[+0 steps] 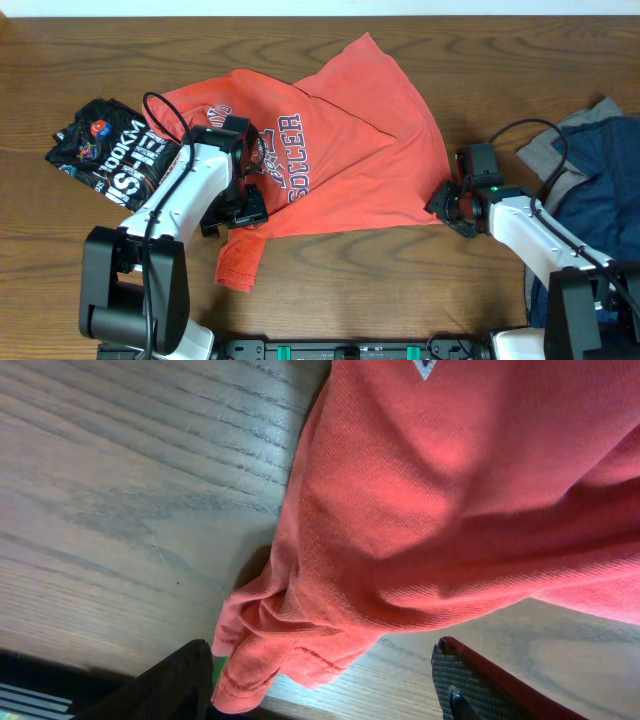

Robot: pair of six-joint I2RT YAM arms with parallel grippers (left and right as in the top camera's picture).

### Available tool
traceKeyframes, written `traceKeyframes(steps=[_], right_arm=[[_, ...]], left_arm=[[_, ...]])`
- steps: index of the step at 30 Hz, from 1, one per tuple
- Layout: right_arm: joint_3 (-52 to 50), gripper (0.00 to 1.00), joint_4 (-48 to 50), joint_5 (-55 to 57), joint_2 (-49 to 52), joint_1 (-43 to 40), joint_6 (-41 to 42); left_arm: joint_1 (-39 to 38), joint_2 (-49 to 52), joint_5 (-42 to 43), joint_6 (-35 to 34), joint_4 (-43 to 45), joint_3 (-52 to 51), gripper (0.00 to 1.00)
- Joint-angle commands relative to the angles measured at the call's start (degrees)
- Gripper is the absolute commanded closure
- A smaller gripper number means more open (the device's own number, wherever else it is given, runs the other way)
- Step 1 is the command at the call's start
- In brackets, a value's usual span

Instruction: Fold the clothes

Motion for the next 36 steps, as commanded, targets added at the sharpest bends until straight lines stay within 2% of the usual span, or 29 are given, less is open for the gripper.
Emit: traceKeyframes(steps=[1, 5, 6, 8, 12, 19, 24, 30, 36], right_arm=[[-1.64, 0.70, -0.28, 1.40, 1.64, 0.98, 1.42], [-1.64, 0.96, -0.17, 3.30, 1.64, 0.92, 1.42], [-1.64, 0.99, 0.02, 3.78, 1.64, 0.92, 1.40], [-1.62, 0.99, 0.48, 4.90, 1.62, 0.92, 1.31], [0.44, 0.99, -0.31, 5.35, 1.57, -1.01, -4.87], [14.25, 0.99, -14.91, 9.42, 0.35, -12.11, -12.76], [22.84, 0.99, -23.10, 16.76, 0.20, -19.47, -13.25], [23.10, 0.99, -24.79, 16.31, 0.26, -21.46, -16.24], [23.10, 0.99, -25.18, 16.22, 0.26, -21.44, -17.94]], left_arm=[[0.13, -0.04, -0.61, 0.81, -0.11, -0.13, 0.28], [0.15, -0.04, -0.61, 0.81, -0.11, -0.11, 0.28], [0.15, -0.04, -0.61, 0.81, -0.11, -0.13, 0.28], [0.15, -0.04, -0.61, 0.81, -0.11, -0.11, 0.28], [0.13, -0.04, -0.61, 0.83, -0.13, -0.11, 0.27], [0.13, -0.04, 3.58, 3.67, -0.17, -0.11, 0.27], [0.13, -0.04, 7.17, 4.87, -0.17, -0.11, 0.25], [-0.04, 0.00, 12.68, 4.90, 0.37, -0.13, 0.24], [-2.67, 0.00, 13.05, 6.43, 2.14, -0.13, 0.24]])
